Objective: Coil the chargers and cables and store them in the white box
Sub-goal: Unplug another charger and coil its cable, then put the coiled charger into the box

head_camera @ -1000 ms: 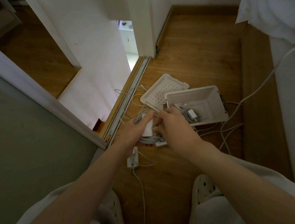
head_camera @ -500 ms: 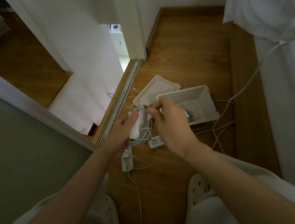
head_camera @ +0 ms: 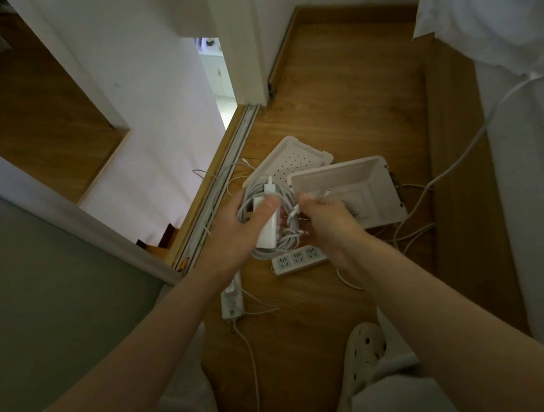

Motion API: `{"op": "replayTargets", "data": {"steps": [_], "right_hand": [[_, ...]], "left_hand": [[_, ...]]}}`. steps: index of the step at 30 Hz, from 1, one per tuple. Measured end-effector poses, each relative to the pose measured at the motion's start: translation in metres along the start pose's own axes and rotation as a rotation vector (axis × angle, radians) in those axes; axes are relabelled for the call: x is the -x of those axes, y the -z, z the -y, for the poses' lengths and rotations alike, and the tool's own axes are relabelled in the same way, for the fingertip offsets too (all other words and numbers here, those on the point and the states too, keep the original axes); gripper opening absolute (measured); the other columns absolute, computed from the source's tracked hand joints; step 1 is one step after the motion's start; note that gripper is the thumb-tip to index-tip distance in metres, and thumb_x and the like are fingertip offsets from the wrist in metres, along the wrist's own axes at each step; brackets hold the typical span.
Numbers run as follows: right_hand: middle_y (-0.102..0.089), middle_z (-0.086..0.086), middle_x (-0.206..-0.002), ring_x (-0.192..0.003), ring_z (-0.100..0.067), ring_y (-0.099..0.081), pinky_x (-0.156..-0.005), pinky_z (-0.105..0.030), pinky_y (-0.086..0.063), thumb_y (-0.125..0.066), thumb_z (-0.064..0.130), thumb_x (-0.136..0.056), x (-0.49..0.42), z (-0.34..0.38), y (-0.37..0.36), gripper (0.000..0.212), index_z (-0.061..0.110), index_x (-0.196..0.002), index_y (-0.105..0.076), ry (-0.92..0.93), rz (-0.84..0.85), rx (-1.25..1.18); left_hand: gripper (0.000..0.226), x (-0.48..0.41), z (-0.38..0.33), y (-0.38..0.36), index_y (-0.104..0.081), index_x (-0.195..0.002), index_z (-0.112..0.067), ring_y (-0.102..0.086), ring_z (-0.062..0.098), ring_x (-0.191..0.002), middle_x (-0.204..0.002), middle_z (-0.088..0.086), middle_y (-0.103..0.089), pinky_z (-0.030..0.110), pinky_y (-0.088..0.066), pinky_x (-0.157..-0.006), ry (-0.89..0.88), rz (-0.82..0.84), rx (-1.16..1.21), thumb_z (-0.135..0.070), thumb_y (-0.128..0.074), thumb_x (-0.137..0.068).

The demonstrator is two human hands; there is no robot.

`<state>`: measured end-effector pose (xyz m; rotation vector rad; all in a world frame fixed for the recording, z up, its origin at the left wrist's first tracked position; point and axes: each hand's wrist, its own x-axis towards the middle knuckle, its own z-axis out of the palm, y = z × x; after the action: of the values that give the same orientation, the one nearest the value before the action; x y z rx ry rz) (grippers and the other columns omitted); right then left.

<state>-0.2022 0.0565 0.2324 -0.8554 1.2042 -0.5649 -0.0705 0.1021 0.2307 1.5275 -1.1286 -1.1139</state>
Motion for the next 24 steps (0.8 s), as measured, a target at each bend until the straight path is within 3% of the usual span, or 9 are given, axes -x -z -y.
{"op": "replayTargets", "data": {"steps": [2,4,7,9,11,13,15,19,24], "right_hand": [[-0.062,-0.018,-0.1,-0.093,-0.026,-0.061,-0.091,-0.045,-0.051,-0.035,0.027,-0.1,-0.008,-0.008,-0.009,0.029,0.008,-0.086,-0.053,0.047,-0.038,0.106],[-0.056,-0.015,-0.111,-0.105,-0.029,-0.057,-0.092,-0.042,-0.049,-0.033,0.03,-0.1,-0.021,-0.016,-0.018,0.028,0.006,-0.106,-0.046,0.093,-0.093,0.24],[-0.057,-0.014,-0.116,-0.104,-0.027,-0.058,-0.088,-0.04,-0.05,-0.032,0.042,-0.098,-0.038,-0.019,-0.018,0.048,0.002,-0.125,-0.04,0.11,-0.077,0.359],[-0.063,-0.011,-0.107,-0.093,-0.018,-0.063,-0.077,-0.028,-0.053,-0.037,0.045,-0.096,-0.051,-0.018,-0.006,0.048,0.003,-0.116,-0.05,0.135,0.004,0.361],[-0.064,-0.003,-0.102,-0.085,-0.003,-0.063,-0.069,-0.014,-0.049,-0.049,0.038,-0.094,-0.057,-0.016,0.008,0.034,0.011,-0.113,-0.054,0.16,0.163,0.327],[-0.059,0.0,-0.121,-0.1,-0.007,-0.061,-0.072,-0.016,-0.05,-0.061,0.037,-0.087,-0.068,-0.022,0.024,0.053,0.021,-0.134,-0.041,0.182,0.227,0.323],[-0.051,0.001,-0.131,-0.106,-0.013,-0.059,-0.07,-0.019,-0.054,-0.065,0.034,-0.084,-0.079,-0.038,0.033,0.074,0.03,-0.144,-0.024,0.198,0.187,0.301],[-0.049,-0.005,-0.13,-0.105,-0.02,-0.06,-0.076,-0.03,-0.058,-0.068,0.023,-0.082,-0.104,-0.075,0.043,0.074,0.031,-0.143,-0.026,0.131,0.055,0.029],[-0.048,0.001,-0.126,-0.099,-0.008,-0.055,-0.06,-0.007,-0.049,-0.068,0.024,-0.082,-0.14,-0.085,0.073,0.075,0.02,-0.144,-0.025,0.154,-0.061,0.179]], "left_hand": [[0.026,-0.005,0.009,-0.004,-0.048,-0.119,-0.027,-0.066,0.006,-0.082,-0.104,-0.005,-0.061,0.015,-0.052,-0.06,-0.017,-0.006,-0.052,-0.033,-0.048,-0.094],[0.03,-0.013,0.017,-0.009,-0.045,-0.124,-0.021,-0.061,-0.001,-0.08,-0.1,-0.01,-0.057,0.009,-0.048,-0.057,-0.021,-0.035,-0.094,-0.032,-0.045,-0.095],[0.031,-0.027,0.023,-0.015,-0.044,-0.125,-0.019,-0.058,-0.001,-0.082,-0.097,-0.012,-0.055,0.007,-0.047,-0.056,0.036,-0.05,-0.059,-0.032,-0.042,-0.097],[0.029,-0.041,0.03,-0.018,-0.043,-0.122,-0.022,-0.06,0.006,-0.086,-0.099,-0.007,-0.057,0.014,-0.052,-0.06,0.093,-0.043,-0.001,-0.036,-0.041,-0.097],[0.026,-0.054,0.037,-0.021,-0.045,-0.117,-0.023,-0.062,0.014,-0.093,-0.103,-0.001,-0.059,0.025,-0.055,-0.072,0.12,-0.055,0.026,-0.039,-0.04,-0.096],[0.026,-0.067,0.045,-0.027,-0.046,-0.116,-0.024,-0.062,0.017,-0.097,-0.106,0.0,-0.06,0.033,-0.055,-0.08,0.149,-0.07,0.069,-0.04,-0.042,-0.096],[0.025,-0.081,0.054,-0.036,-0.044,-0.117,-0.026,-0.063,0.018,-0.097,-0.109,0.002,-0.059,0.038,-0.057,-0.081,0.192,-0.027,0.107,-0.04,-0.043,-0.096],[0.023,-0.106,0.08,-0.056,-0.042,-0.111,-0.022,-0.06,0.016,-0.093,-0.101,0.0,-0.056,0.035,-0.055,-0.081,0.204,0.115,-0.095,-0.04,-0.043,-0.096],[0.051,-0.136,0.131,-0.066,-0.049,-0.113,-0.025,-0.057,0.022,-0.101,-0.109,0.001,-0.059,0.048,-0.048,-0.089,0.125,0.23,-0.547,-0.064,-0.031,-0.086]]}}
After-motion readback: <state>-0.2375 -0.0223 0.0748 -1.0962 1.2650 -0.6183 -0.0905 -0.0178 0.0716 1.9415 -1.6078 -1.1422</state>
